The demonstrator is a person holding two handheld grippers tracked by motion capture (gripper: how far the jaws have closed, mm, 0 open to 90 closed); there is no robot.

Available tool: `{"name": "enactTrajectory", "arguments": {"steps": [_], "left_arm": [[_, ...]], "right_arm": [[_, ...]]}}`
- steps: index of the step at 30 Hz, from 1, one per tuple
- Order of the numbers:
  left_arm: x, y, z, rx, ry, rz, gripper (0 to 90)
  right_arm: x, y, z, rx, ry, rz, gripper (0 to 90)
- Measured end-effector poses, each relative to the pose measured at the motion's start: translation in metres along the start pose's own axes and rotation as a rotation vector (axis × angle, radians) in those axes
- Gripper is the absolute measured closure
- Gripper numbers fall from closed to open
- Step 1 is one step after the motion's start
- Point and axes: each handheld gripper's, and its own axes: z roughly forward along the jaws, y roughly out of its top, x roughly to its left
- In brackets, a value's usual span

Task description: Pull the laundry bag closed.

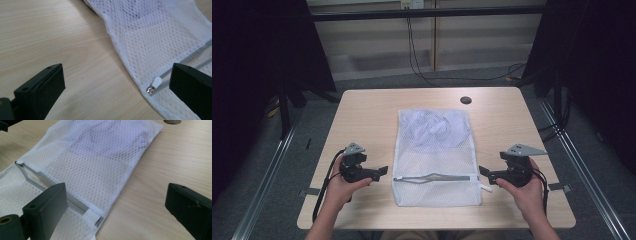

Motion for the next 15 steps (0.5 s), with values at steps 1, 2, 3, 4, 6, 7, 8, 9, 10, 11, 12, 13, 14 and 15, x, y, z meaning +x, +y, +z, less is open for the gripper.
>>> {"name": "enactTrajectory", "arguments": {"steps": [1,2,3,4,6,7,8,9,10,11,12,13,14,15], "left_arm": [[-0.001,0.000,0.001,-0.003,-0.004,0.000,0.0],[-0.002,0.001,0.001,-0.003,-0.003,0.005,0.0],[-0.003,0.002,0.001,-0.003,-0.006,0.010,0.0],[-0.004,0.002,0.001,-0.004,-0.008,0.012,0.0],[-0.006,0.003,0.002,-0.007,-0.013,0.011,0.0],[-0.007,0.004,0.002,-0.005,-0.020,0.014,0.0],[-0.008,0.004,0.003,-0.001,-0.022,0.021,0.0],[-0.008,0.004,0.003,-0.001,-0.022,0.021,0.1],[-0.009,0.004,0.003,0.004,-0.022,0.032,0.5],[-0.010,0.004,0.004,0.004,-0.027,0.031,0.6],[-0.010,0.004,0.004,0.004,-0.029,0.034,0.6],[-0.011,0.004,0.004,0.002,-0.025,0.033,0.6],[-0.011,0.005,0.004,0.002,-0.022,0.034,0.6],[-0.011,0.005,0.004,0.002,-0.022,0.034,0.6]], "right_arm": [[0.002,0.001,0.001,0.000,0.000,0.002,4.0],[0.003,0.001,0.002,0.003,-0.006,-0.005,4.2],[0.005,0.001,0.003,0.005,-0.006,-0.003,4.2],[0.006,0.001,0.003,0.008,-0.002,-0.010,4.4],[0.011,0.002,0.004,0.016,0.006,-0.018,5.1],[0.013,0.002,0.005,0.022,0.014,-0.027,5.4],[0.015,0.002,0.005,0.021,0.016,-0.030,5.4],[0.017,0.002,0.005,0.021,0.015,-0.033,5.4],[0.020,0.003,0.005,0.021,0.020,-0.036,5.4],[0.022,0.004,0.005,0.019,0.026,-0.040,5.4],[0.025,0.005,0.006,0.017,0.028,-0.039,5.4],[0.028,0.006,0.007,0.022,0.035,-0.045,5.5],[0.031,0.006,0.010,0.032,0.049,-0.045,5.8],[0.031,0.006,0.010,0.032,0.049,-0.045,5.8]]}}
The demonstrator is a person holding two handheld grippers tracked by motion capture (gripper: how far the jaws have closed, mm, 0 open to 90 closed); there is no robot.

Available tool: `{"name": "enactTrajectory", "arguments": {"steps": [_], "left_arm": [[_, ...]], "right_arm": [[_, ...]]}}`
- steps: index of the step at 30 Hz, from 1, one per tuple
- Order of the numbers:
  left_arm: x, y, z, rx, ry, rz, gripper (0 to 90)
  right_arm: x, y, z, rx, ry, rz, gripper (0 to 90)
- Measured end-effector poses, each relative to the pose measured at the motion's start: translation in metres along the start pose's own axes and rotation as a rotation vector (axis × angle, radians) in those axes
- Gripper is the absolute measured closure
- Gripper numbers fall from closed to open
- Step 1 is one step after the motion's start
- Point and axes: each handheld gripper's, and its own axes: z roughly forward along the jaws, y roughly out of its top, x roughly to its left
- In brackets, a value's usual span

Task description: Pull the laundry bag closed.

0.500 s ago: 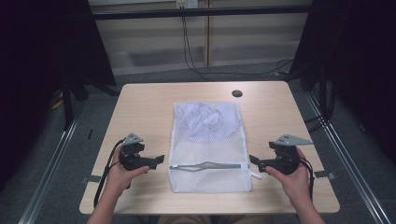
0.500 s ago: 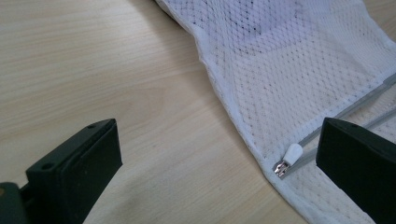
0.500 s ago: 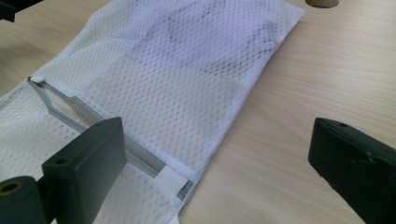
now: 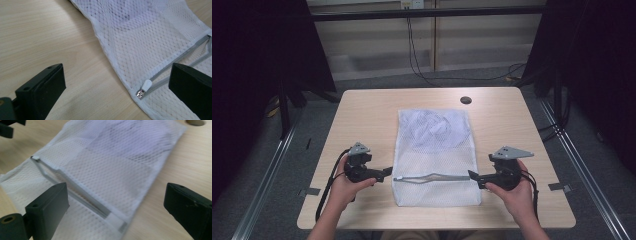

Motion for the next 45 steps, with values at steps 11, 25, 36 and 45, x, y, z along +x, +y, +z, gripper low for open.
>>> {"name": "enactTrajectory", "arguments": {"steps": [11,25,36,45], "left_arm": [[-0.012,0.002,0.001,-0.001,-0.018,0.023,1.3],[-0.012,0.000,-0.002,0.016,-0.017,0.052,2.2],[-0.016,-0.001,-0.004,0.015,-0.032,0.037,2.8],[-0.015,-0.002,-0.006,0.004,-0.031,0.034,2.9]], "right_arm": [[0.037,0.011,0.030,0.040,0.120,-0.040,6.3],[0.060,0.028,0.058,0.050,0.147,-0.038,6.3],[0.077,0.039,0.072,0.060,0.174,-0.036,7.0],[0.087,0.045,0.085,0.053,0.162,-0.042,12.4]]}}
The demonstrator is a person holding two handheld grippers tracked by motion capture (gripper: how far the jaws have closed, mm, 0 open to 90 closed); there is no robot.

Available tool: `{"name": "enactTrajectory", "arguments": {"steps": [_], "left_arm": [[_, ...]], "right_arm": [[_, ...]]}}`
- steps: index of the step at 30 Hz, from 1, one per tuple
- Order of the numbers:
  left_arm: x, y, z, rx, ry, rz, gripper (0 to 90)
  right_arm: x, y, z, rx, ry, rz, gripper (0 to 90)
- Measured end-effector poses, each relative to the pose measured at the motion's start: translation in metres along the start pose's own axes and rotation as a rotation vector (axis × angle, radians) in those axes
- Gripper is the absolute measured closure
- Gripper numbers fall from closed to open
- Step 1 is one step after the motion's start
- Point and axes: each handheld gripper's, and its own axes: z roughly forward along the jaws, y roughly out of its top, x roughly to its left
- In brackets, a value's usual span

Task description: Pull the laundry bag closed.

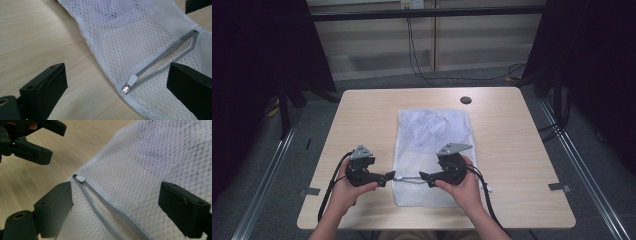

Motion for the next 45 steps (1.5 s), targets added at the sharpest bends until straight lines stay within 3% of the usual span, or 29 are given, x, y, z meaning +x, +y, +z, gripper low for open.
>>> {"name": "enactTrajectory", "arguments": {"steps": [6,7,13,27,45], "left_arm": [[0.002,0.000,-0.001,-0.001,-0.003,-0.004,3.2],[0.002,0.000,-0.001,-0.002,-0.001,-0.005,3.3],[0.005,0.001,-0.002,0.001,0.001,-0.003,3.6],[0.005,-0.001,-0.003,0.007,0.004,-0.004,3.9],[0.008,-0.006,-0.007,0.029,0.015,-0.011,4.0]], "right_arm": [[0.004,0.001,0.009,-0.003,0.008,-0.008,18.7],[0.005,0.000,0.013,0.011,0.035,-0.002,21.0],[0.008,0.001,0.021,0.004,0.051,0.006,27.6],[0.016,0.006,0.037,0.057,0.137,0.111,41.8],[0.021,0.011,0.052,0.093,0.129,0.146,49.5]]}}
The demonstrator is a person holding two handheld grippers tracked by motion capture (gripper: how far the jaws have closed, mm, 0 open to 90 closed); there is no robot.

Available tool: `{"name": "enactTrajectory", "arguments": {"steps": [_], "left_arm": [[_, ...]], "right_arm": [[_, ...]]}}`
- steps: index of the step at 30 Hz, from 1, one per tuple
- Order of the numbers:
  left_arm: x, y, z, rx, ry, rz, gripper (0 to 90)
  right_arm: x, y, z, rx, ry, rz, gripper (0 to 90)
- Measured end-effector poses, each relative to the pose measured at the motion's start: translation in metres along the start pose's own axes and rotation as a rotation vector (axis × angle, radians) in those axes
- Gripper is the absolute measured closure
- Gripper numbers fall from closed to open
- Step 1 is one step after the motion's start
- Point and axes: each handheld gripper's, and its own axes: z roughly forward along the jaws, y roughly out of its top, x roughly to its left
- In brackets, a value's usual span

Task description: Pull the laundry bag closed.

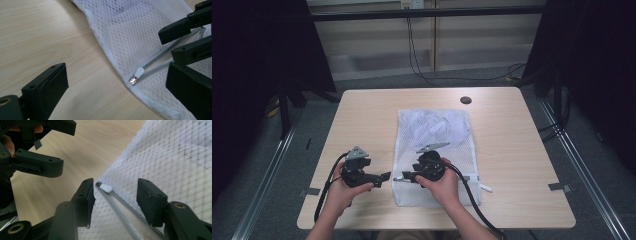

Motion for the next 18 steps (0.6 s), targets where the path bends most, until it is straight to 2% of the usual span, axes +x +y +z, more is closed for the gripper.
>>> {"name": "enactTrajectory", "arguments": {"steps": [2,9,13,18], "left_arm": [[0.001,-0.001,-0.001,0.004,0.012,0.012,4.4],[0.002,-0.002,-0.002,-0.004,0.023,-0.002,4.5],[0.004,-0.003,-0.003,0.002,0.025,0.001,4.5],[0.004,-0.004,-0.002,0.015,0.028,0.008,4.5]], "right_arm": [[0.001,0.000,0.003,0.007,0.012,0.004,50.3],[0.004,0.001,0.010,0.026,0.023,0.013,55.6],[0.006,0.001,0.015,0.034,0.046,0.023,58.9],[0.006,0.001,0.021,0.047,0.051,0.048,63.0]]}}
